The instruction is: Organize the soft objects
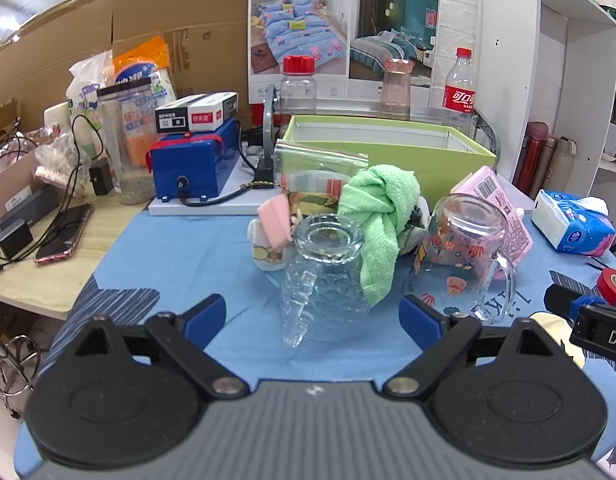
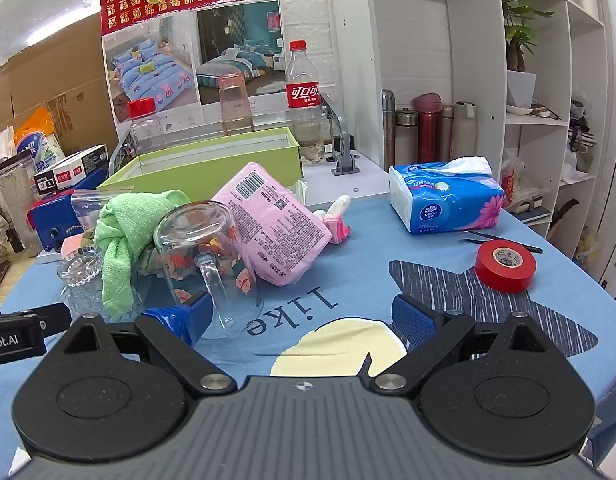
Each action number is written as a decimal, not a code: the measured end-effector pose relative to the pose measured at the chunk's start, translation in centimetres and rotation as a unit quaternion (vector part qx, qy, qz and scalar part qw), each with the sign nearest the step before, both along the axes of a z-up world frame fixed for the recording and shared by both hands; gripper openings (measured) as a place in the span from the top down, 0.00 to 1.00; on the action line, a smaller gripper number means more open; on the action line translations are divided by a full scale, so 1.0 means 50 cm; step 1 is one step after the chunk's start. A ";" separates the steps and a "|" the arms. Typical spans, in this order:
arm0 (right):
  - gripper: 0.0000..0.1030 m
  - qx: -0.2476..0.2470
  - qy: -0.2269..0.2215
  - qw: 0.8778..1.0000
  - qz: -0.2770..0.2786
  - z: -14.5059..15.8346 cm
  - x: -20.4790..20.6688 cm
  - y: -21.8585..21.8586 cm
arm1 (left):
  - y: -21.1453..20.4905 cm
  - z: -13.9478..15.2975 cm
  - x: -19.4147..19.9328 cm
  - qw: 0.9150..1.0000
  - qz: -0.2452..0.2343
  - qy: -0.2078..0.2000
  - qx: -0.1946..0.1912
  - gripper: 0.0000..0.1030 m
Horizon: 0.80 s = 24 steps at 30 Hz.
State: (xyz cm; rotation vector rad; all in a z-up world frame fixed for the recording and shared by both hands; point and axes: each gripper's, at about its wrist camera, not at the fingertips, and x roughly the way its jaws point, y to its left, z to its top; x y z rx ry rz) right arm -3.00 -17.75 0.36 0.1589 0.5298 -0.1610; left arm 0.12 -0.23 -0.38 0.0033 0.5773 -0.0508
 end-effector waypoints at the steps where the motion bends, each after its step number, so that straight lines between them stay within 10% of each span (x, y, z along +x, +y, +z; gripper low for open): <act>1: 0.18 0.000 0.000 1.000 0.000 0.000 0.000 0.000 | 0.000 0.000 0.000 1.000 0.000 0.000 0.000 0.10; 24: 0.18 -0.011 -0.013 1.000 -0.016 0.044 -0.009 -0.035 | 0.034 0.069 0.021 1.000 0.029 -0.010 0.004 0.10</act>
